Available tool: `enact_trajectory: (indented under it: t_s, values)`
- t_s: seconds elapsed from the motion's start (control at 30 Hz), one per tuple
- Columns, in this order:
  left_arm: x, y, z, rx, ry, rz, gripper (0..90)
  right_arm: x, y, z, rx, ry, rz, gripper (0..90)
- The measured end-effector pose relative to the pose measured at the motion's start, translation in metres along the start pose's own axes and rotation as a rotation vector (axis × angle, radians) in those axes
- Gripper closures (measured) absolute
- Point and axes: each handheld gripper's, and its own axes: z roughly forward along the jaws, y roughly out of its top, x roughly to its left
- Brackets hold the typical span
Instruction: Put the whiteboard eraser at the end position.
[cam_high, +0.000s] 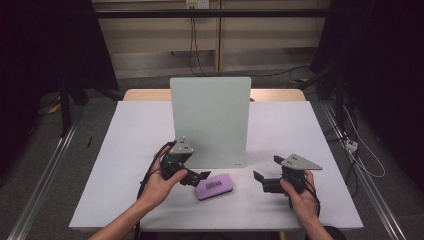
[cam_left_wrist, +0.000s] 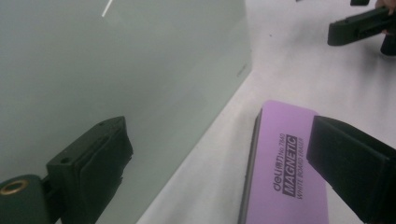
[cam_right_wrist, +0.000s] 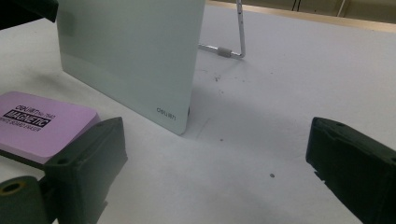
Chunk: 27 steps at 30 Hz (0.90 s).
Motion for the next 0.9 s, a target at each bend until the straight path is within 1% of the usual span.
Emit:
enact_trajectory:
  t_s: [0.07,0.17,0.23,0.27,0.33,0.43,0.53,0.6,0.63,0.7,0.77,0.83,0.9]
  values:
    - [0.003,-0.001,-0.004,-0.006,0.015,0.006,5.9,0.0,0.0,0.0,-0.001,-0.001,0.0,5.0]
    - [0.007,-0.002,-0.009,-0.023,0.027,-0.003,5.9,0.001,0.0,0.0,0.003,-0.003,0.004,5.0]
    - [0.009,-0.003,-0.013,-0.03,0.043,0.003,5.9,0.001,0.0,0.0,0.002,-0.004,0.002,5.0]
    - [0.01,-0.004,-0.016,-0.04,0.044,0.002,5.9,0.001,0.0,-0.001,0.002,-0.005,0.003,5.0]
    - [0.012,-0.006,-0.02,-0.053,0.053,-0.001,5.9,0.001,-0.001,-0.001,0.002,-0.005,0.001,5.0]
    - [0.017,-0.009,-0.027,-0.06,0.073,-0.01,5.9,0.0,-0.001,-0.001,0.003,-0.007,0.003,5.0]
    - [0.021,-0.013,-0.034,-0.087,0.104,-0.032,6.0,0.001,-0.001,-0.002,0.003,-0.008,0.008,5.0]
    - [0.024,-0.015,-0.039,-0.102,0.142,-0.039,5.9,0.001,-0.002,-0.003,0.003,-0.009,0.007,5.0]
    - [0.026,-0.016,-0.042,-0.11,0.151,-0.04,5.9,0.001,-0.002,-0.003,0.002,-0.01,0.005,5.0]
    - [0.03,-0.018,-0.047,-0.12,0.144,-0.054,5.9,0.0,-0.002,-0.003,0.004,-0.012,0.007,5.1]
    - [0.033,-0.02,-0.051,-0.127,0.153,-0.059,5.9,0.001,-0.002,-0.003,0.004,-0.013,0.008,5.0]
    - [0.035,-0.022,-0.055,-0.122,0.164,-0.053,5.9,0.001,-0.002,-0.004,0.004,-0.014,0.006,4.9]
    - [0.036,-0.024,-0.058,-0.121,0.176,-0.067,5.9,0.001,-0.002,-0.004,0.004,-0.014,0.009,5.0]
